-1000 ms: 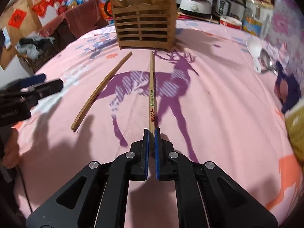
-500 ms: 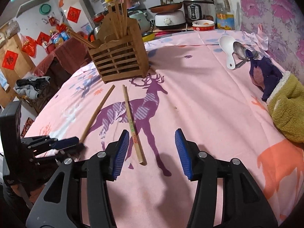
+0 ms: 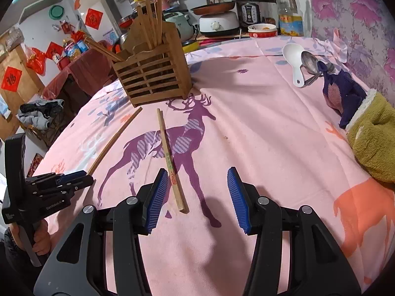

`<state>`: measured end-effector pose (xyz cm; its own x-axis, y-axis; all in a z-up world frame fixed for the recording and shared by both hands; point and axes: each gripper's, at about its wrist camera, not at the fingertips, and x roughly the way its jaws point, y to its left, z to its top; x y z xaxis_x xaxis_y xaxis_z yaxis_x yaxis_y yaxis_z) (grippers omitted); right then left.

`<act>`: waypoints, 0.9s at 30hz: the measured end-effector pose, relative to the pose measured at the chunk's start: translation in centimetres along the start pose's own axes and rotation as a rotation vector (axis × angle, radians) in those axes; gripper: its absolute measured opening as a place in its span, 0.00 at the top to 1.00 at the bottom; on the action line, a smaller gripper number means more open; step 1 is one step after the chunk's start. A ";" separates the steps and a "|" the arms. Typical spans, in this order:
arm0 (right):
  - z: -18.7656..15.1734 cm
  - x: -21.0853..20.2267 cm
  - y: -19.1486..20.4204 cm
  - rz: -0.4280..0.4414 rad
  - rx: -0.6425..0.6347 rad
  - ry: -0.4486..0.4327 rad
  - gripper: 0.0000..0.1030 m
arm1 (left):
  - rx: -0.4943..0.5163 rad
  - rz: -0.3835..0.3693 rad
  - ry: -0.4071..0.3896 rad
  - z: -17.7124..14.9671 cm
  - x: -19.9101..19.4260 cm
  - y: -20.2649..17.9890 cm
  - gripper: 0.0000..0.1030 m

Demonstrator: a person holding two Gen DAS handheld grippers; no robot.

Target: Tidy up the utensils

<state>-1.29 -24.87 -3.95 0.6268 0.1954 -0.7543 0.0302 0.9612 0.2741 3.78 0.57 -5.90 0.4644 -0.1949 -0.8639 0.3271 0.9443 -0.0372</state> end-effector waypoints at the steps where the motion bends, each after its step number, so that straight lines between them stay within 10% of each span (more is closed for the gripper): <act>1: 0.0 0.0 0.1 -0.001 -0.003 0.001 0.51 | 0.010 0.010 -0.004 0.0 0.0 -0.2 0.77; 4: -0.2 0.1 0.4 -0.009 -0.023 0.002 0.51 | 0.011 0.011 -0.009 -0.1 -0.2 -0.2 0.94; 16: -1.3 1.5 3.1 -0.045 -0.178 0.071 0.53 | -0.046 0.031 -0.070 0.3 -1.9 1.1 0.94; 27: -1.8 2.6 3.4 -0.038 -0.197 0.142 0.94 | -0.044 0.036 0.006 0.1 -0.1 1.2 0.94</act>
<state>-0.96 -20.78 -6.05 0.5121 0.1699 -0.8420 -0.1095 0.9852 0.1322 4.17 1.67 -5.78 0.4703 -0.1591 -0.8680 0.2739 0.9613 -0.0278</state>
